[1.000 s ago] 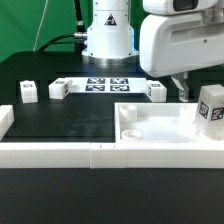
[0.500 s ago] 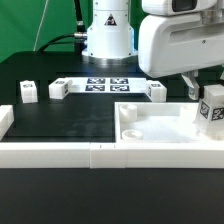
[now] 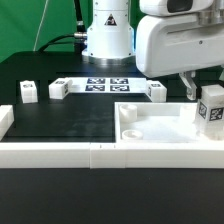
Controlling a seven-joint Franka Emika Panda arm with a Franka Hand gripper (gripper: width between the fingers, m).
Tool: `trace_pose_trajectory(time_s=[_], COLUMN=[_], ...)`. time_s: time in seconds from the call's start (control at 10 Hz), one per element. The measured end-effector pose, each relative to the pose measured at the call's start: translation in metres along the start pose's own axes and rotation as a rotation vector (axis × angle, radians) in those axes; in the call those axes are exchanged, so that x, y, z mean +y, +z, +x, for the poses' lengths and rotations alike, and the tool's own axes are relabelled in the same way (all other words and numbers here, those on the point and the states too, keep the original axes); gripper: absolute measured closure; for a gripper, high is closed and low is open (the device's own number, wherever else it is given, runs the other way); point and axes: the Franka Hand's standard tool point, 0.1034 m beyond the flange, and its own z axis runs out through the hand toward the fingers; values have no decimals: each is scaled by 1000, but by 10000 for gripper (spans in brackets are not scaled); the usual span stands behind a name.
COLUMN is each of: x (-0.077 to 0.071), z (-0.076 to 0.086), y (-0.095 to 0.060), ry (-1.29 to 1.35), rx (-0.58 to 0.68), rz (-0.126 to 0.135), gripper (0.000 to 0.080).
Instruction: Assemble one leg
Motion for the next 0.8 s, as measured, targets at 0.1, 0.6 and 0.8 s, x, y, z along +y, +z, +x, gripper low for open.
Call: trace_pose_trajectory(time_s=[0.1, 0.6, 0.8], x=[0, -5, -9], z=[-1, -2, -3], y=[0, 2, 2], ry=[114, 743, 921], rx=[18, 35, 34], rz=[1, 13, 15], gripper=[508, 508, 508])
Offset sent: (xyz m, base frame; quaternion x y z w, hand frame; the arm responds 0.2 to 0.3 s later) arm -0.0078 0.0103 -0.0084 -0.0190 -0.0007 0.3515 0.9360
